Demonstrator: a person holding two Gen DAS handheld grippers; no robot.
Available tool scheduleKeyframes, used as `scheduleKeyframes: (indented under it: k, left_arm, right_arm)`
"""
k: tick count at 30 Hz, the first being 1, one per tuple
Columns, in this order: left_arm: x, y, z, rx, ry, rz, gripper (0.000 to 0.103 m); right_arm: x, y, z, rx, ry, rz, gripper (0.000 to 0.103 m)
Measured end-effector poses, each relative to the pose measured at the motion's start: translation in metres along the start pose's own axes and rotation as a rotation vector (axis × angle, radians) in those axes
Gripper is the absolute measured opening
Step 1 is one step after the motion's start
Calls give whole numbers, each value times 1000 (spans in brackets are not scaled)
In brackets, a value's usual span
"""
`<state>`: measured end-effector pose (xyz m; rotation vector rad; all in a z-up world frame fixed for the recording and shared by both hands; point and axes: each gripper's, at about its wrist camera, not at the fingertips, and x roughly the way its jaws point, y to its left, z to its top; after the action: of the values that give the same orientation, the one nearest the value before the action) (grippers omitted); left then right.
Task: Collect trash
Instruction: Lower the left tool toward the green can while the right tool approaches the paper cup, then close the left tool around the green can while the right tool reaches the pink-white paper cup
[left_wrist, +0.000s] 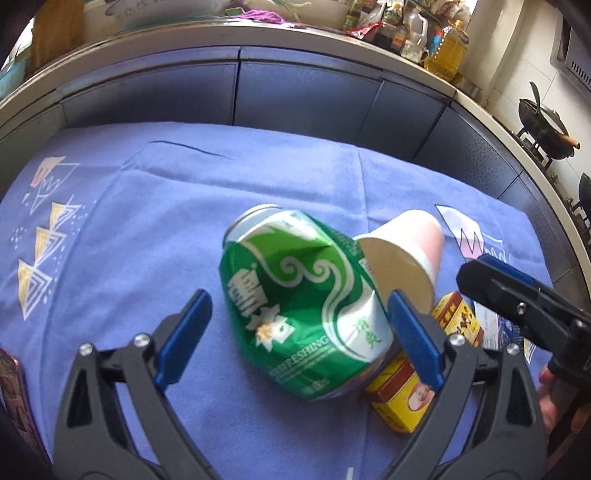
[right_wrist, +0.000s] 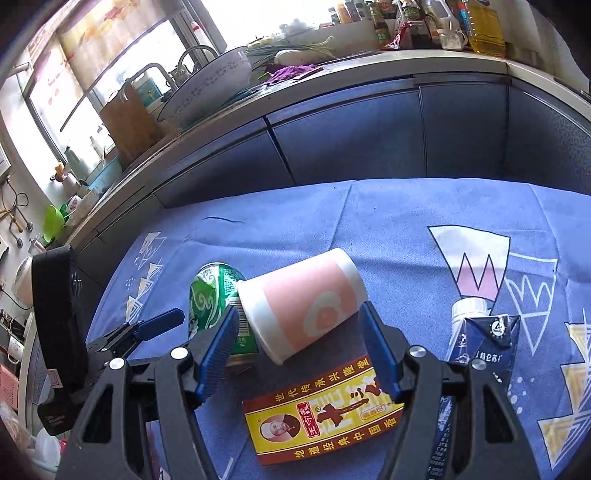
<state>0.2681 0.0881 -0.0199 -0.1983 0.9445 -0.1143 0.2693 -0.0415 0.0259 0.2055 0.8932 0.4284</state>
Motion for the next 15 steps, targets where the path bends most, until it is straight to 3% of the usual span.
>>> scheduleKeyframes:
  k: [5,6,7,15]
  left_arm:
    - [14,9,1,-74,50,-7,92]
    - [15,11,-1,-84,51,-23,86]
    - [17,14,-2,-90,48,-41,62]
    - [-1,45,-20,-125,26,-79,61]
  right_arm:
    - [8,4,0,-19,8,1,67]
    - [9,4,0,-17,7,0,67]
    - [10,3,1,-13,7,1,67]
    - [9,-4,10,1,-12,-25,67]
